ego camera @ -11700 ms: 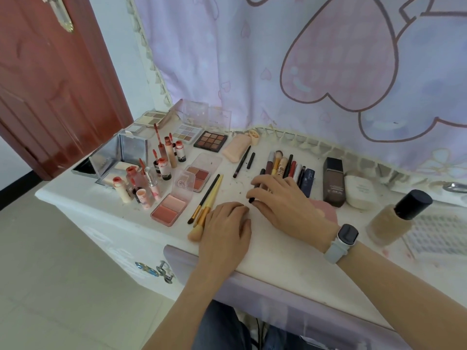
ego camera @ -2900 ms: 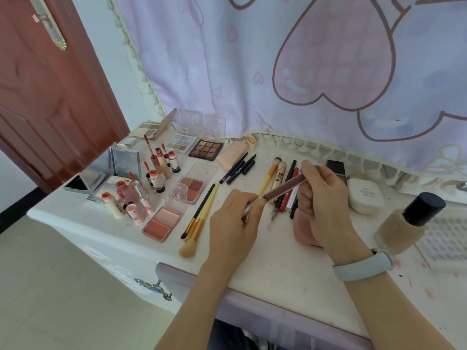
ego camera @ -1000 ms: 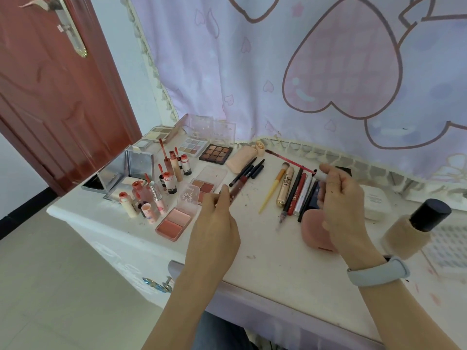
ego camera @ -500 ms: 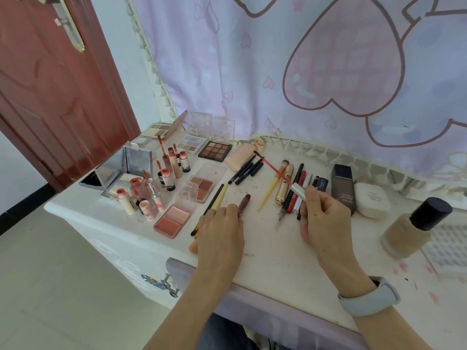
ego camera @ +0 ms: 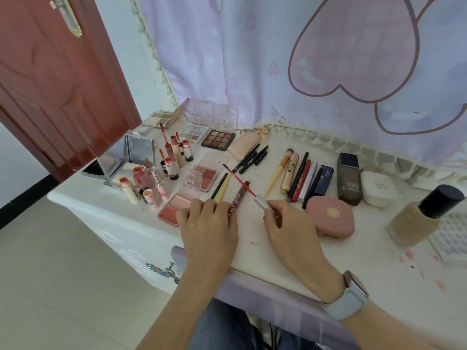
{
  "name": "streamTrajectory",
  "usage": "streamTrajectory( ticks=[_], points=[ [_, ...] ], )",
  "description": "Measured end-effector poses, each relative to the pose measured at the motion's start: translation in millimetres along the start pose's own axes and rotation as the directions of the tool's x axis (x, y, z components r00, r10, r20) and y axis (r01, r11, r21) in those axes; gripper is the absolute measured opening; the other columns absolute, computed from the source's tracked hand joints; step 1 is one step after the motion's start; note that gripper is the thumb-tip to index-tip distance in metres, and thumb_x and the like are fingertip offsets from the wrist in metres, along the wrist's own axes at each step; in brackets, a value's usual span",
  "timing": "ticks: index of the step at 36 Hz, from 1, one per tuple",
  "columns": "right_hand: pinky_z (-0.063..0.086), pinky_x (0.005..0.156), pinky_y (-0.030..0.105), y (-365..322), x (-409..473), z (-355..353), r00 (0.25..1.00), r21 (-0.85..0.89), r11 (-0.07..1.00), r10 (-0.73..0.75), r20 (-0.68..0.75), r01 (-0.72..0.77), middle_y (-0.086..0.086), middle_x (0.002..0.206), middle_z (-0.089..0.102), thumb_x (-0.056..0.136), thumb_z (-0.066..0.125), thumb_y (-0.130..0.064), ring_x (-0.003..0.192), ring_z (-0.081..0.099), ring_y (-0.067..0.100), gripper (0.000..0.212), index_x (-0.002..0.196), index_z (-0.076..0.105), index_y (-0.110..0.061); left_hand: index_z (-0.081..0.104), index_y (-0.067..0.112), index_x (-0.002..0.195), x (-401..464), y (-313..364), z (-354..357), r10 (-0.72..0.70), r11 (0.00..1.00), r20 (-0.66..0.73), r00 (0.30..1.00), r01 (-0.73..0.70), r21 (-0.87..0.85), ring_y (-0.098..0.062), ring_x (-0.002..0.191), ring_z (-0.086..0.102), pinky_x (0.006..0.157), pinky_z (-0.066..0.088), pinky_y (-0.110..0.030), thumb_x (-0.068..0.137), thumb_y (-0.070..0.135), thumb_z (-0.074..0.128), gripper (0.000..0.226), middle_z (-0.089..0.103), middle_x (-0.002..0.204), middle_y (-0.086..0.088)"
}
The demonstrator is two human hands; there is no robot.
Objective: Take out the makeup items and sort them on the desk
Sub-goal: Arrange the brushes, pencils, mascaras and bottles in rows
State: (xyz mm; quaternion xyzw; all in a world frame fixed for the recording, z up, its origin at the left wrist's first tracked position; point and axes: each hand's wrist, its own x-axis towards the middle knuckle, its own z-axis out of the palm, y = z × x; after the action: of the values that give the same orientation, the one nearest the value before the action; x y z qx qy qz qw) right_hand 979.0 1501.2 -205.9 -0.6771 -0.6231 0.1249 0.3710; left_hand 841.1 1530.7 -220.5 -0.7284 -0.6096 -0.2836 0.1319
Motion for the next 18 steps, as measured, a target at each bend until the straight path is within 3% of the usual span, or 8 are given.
streamTrajectory(
  ticks=[5, 9, 18],
  points=[
    [0.030, 0.068, 0.021, -2, -2, 9, 1.000, -0.080, 0.997, -0.021, 0.007, 0.022, -0.001, 0.094, 0.056, 0.094, 0.049, -0.023, 0.086, 0.049, 0.014, 0.020, 0.109, 0.058, -0.013, 0.067, 0.017, 0.066, 1, -3, 1, -0.045, 0.999, 0.001, 0.999, 0.045, 0.005, -0.022, 0.064, 0.052, 0.067, 0.022, -0.032, 0.075, 0.025, 0.061, 0.014, 0.060, 0.060, 0.003],
    [0.031, 0.070, 0.020, -5, -1, 12, 1.000, -0.077, 0.997, 0.001, 0.015, 0.000, -0.005, 0.095, 0.043, 0.094, 0.051, -0.024, 0.091, 0.045, 0.013, 0.023, 0.109, 0.060, -0.011, 0.066, 0.018, 0.064, -1, -6, 3, -0.057, 0.998, -0.002, 0.998, 0.057, 0.014, -0.022, 0.065, 0.052, 0.068, 0.022, -0.032, 0.074, 0.026, 0.064, 0.013, 0.060, 0.060, 0.002],
    [0.037, 0.072, 0.025, -8, -2, 15, 0.996, -0.163, 0.986, -0.027, 0.081, 0.040, 0.000, 0.103, 0.054, 0.096, 0.044, -0.032, 0.093, 0.048, 0.015, 0.023, 0.111, 0.054, -0.017, 0.067, 0.017, 0.065, -5, -7, 7, -0.071, 0.997, -0.075, 0.995, 0.072, 0.006, -0.023, 0.067, 0.052, 0.070, 0.023, -0.033, 0.076, 0.026, 0.064, 0.014, 0.061, 0.062, 0.002]
  ],
)
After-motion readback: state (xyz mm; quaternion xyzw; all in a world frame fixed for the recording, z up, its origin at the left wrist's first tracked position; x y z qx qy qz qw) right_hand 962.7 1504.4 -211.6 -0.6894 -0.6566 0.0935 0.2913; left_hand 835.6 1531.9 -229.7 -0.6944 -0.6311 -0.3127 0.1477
